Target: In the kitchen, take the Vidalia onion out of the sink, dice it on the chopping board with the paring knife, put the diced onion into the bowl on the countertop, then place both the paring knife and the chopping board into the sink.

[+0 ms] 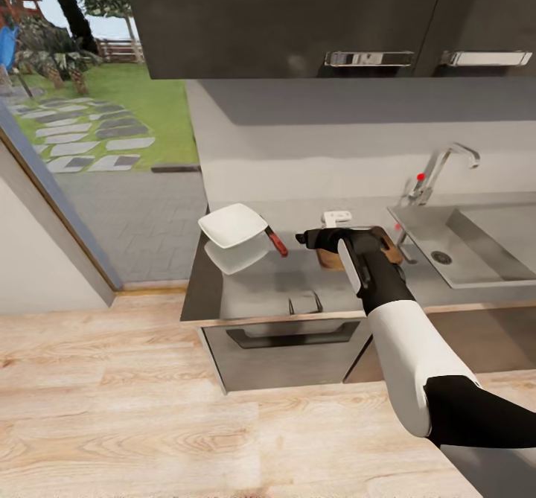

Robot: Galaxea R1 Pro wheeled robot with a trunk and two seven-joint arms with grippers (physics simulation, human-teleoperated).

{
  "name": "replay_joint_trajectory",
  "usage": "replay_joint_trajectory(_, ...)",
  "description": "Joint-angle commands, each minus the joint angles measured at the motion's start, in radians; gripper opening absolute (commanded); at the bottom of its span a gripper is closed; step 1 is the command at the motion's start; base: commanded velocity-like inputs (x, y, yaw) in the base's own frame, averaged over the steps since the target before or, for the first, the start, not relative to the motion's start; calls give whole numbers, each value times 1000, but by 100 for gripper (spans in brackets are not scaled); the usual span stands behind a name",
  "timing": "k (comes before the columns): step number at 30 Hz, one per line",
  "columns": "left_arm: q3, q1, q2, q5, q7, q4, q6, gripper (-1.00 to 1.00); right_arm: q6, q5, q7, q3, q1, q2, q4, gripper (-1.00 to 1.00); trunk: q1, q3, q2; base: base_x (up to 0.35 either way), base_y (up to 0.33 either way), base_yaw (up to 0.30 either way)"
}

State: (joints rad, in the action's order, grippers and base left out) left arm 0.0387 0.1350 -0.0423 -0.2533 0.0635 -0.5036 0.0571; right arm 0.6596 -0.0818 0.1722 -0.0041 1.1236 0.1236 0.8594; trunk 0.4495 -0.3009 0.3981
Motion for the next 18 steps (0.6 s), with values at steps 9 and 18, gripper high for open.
replay_joint_trajectory(9,4,0,-1,-7,5,1,6,100,5,-9,6,0,1,2,1,100,0,-16,2,134,126,0)
replay_joint_trajectory(18,4,0,-1,-7,5,4,5,100,5,-9,6,1,1,4,1,100,0,-30,2,33,27,0)
